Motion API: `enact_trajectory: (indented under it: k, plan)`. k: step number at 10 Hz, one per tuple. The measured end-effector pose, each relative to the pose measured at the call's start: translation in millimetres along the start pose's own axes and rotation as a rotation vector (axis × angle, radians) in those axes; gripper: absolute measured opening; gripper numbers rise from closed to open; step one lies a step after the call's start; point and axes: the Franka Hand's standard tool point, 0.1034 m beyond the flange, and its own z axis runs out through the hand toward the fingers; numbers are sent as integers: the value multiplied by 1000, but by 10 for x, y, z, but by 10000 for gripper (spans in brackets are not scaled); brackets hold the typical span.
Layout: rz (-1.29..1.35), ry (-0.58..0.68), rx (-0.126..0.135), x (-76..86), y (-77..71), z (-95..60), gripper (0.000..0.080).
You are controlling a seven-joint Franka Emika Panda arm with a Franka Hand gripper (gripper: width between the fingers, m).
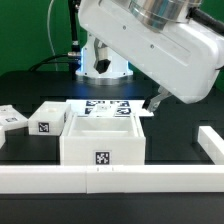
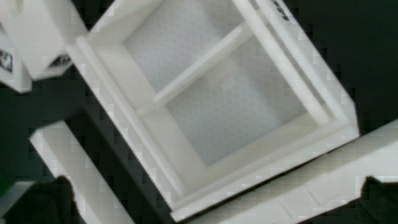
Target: Assemble cabinet
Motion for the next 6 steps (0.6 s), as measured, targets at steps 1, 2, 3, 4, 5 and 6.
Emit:
enact_trajectory:
  k: [1, 2, 3, 4, 5, 6]
  plan:
    - [30, -1, 2, -14, -14, -6, 796]
    - [147, -1, 24, -14, -61, 2, 796]
    - [315, 26, 78, 36, -150, 54, 796]
    - [443, 40, 122, 34, -232, 118, 796]
    - [508, 45, 167, 31, -321, 159, 796]
    - [554, 44, 199, 37, -399, 167, 796]
